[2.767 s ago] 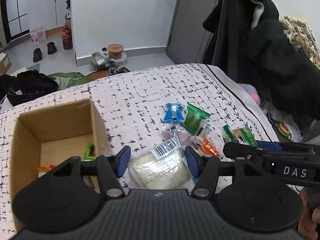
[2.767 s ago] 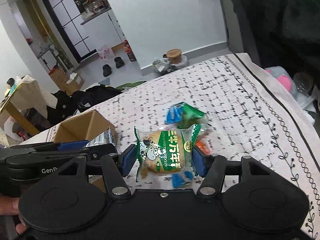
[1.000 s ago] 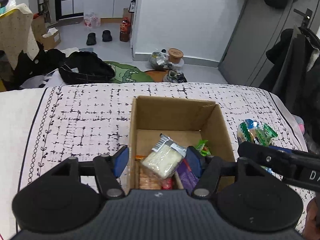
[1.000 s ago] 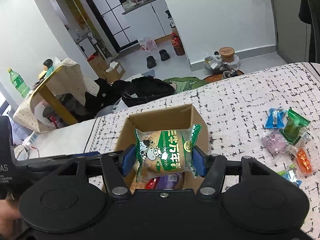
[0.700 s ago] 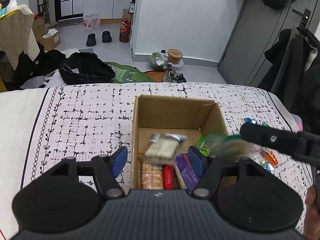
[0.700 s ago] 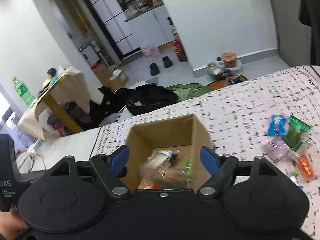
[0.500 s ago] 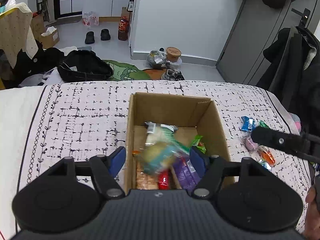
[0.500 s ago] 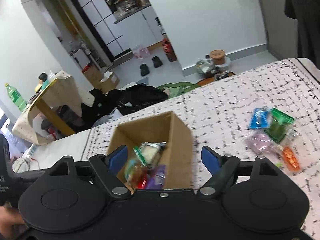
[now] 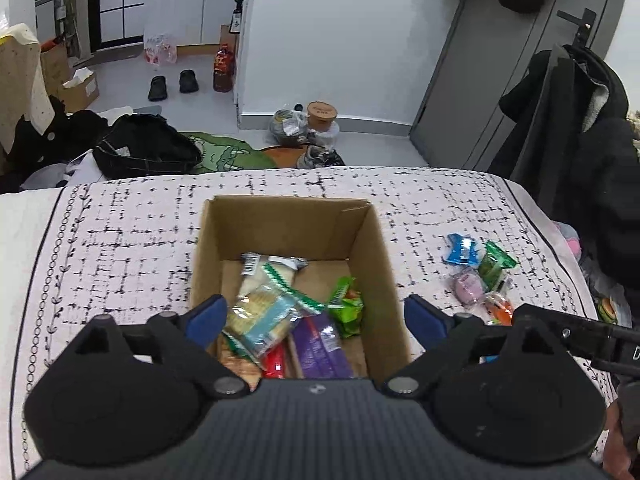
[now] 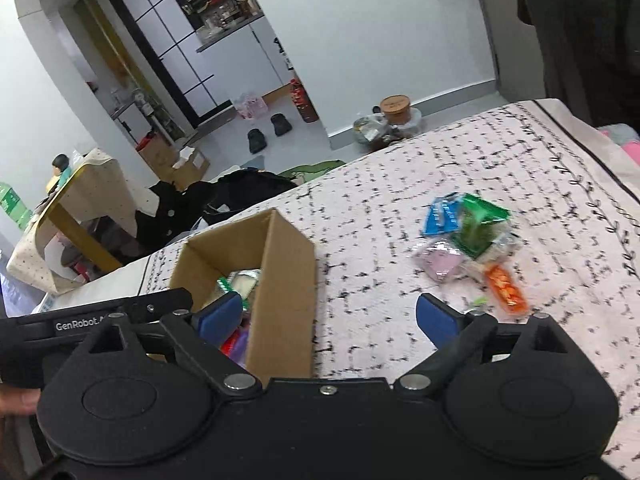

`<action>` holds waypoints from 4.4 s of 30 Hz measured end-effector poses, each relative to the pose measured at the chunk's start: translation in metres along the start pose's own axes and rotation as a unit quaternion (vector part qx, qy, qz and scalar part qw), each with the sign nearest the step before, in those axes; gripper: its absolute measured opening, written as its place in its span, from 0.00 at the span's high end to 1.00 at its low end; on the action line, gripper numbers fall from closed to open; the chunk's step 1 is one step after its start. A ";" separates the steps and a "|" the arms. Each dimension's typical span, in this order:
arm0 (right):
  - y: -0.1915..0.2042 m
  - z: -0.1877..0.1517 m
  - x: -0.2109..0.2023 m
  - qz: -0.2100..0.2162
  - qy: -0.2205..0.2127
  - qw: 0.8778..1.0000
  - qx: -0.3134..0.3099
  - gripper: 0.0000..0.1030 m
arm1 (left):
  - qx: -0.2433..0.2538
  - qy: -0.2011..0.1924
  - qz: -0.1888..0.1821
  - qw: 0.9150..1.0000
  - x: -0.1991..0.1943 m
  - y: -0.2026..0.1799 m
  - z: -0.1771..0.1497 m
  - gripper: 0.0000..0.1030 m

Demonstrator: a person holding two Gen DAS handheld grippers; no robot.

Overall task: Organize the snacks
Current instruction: 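Open both grippers to release the packs into the box and withdraw, then move both grippers back toward the remaining candy packs, then grasp the blue-and-green candy pack with the left gripper while the right grasps the orange candy pack, then carry the blue-and-green and orange candy packs over the box with both grippers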

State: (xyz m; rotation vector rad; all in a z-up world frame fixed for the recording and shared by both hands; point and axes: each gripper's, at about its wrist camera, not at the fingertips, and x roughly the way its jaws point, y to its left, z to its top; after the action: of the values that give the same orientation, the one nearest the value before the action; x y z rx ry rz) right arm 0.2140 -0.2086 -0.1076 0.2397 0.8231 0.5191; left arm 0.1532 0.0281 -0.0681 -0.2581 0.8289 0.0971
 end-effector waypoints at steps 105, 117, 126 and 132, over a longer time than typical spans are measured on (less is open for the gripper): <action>-0.117 0.000 0.065 -0.085 0.055 0.995 -0.010 0.41 | 0.049 0.085 -0.057 0.994 0.118 -0.133 -0.019 0.67; -0.103 -0.015 0.058 -0.080 0.080 0.993 -0.028 0.79 | 0.053 0.063 -0.067 0.994 0.099 -0.122 -0.015 0.67; -0.077 -0.011 0.033 -0.065 0.053 0.996 -0.022 0.85 | 0.059 0.032 -0.075 0.995 0.072 -0.114 -0.008 0.67; -0.060 -0.011 0.026 -0.058 0.040 0.997 -0.034 0.88 | 0.059 0.013 -0.080 0.995 0.055 -0.106 -0.003 0.67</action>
State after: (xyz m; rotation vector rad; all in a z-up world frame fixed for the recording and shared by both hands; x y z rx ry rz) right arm 0.2416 -0.2461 -0.1552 0.1079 0.8909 0.4482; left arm 0.2075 -0.0760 -0.0907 -0.2151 0.8331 -0.1057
